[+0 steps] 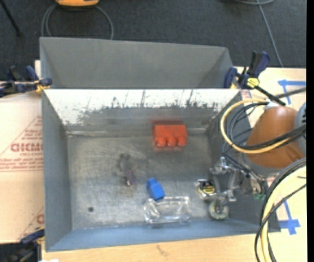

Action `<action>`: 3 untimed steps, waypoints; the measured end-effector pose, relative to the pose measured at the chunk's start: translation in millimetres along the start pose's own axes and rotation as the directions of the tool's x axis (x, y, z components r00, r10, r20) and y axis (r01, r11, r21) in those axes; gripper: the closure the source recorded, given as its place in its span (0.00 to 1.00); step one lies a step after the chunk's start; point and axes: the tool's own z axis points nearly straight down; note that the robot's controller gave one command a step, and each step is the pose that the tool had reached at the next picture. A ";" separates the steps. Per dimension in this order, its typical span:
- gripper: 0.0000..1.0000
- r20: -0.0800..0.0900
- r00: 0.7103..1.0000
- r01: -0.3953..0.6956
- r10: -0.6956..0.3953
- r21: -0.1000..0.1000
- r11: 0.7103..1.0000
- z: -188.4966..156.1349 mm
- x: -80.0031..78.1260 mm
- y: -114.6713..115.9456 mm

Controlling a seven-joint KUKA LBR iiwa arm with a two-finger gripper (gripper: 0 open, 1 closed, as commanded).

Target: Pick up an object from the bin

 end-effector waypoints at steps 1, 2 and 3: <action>0.00 -0.014 0.992 0.124 -0.124 -0.004 0.992 0.9 -38.0 6.9; 1.00 -0.030 0.992 0.124 -0.125 -0.008 0.992 -3.5 -36.6 6.3; 1.00 -0.003 0.783 0.622 -0.622 -0.008 0.783 -153.3 -127.1 23.2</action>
Offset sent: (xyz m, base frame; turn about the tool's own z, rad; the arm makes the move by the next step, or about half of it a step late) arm 0.0362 0.0087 -0.0025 -0.1265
